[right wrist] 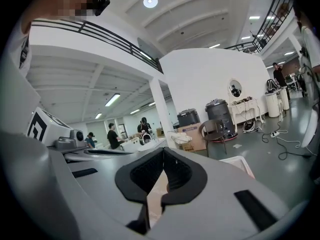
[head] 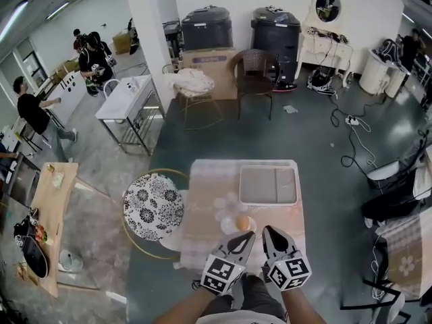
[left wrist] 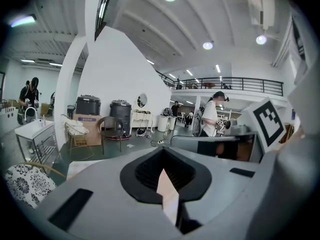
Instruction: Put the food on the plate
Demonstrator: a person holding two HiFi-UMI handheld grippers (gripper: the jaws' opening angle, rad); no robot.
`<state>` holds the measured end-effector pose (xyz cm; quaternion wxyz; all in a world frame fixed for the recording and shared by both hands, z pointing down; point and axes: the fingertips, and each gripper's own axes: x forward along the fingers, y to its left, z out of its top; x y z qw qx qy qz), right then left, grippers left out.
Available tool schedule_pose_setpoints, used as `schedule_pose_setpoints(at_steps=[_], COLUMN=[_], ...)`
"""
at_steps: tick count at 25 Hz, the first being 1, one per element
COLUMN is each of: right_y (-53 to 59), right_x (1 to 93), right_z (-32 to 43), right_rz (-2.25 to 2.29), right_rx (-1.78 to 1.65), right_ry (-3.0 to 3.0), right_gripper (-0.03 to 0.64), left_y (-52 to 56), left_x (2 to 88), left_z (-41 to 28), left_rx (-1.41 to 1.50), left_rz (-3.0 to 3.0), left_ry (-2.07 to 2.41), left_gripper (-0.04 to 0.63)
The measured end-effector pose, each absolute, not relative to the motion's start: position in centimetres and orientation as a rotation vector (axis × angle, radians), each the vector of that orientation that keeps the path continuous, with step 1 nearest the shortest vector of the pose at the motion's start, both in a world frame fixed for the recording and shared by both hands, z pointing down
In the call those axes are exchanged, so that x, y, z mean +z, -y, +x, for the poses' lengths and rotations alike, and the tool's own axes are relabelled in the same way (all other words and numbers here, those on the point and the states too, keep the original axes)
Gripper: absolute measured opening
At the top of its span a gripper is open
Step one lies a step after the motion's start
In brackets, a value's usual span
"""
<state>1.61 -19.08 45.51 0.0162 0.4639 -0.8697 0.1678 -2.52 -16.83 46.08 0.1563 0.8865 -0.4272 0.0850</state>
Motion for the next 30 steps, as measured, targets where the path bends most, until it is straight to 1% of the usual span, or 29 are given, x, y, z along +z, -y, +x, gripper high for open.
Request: schedule_pose_setpoints(at_steps=[9, 17, 23, 30], right_y=[18.5, 17.6, 16.8, 16.7], right_x=[41.3, 38.7, 37.6, 37.4], right_z=[1.9, 0.7, 1.8, 1.4], right_rz=[1.488, 1.503, 1.548, 1.568], right_rx=[0.458, 0.387, 0.351, 0.349], right_ry=[2.754, 2.760, 2.747, 2.739], right_gripper=[0.012, 0.012, 0.012, 0.012], left_y=[16.5, 16.3, 15.7, 15.6], left_x=[41.5, 38.6, 37.8, 37.6], left_z=[-2.3, -4.1, -3.3, -4.0], left_rx=[0.153, 0.071, 0.035, 0.029], left_rz=[2.578, 2.581, 2.590, 2.598], left_ry=[1.273, 1.287, 1.262, 1.255], left_gripper=[0.006, 0.006, 0.006, 0.006])
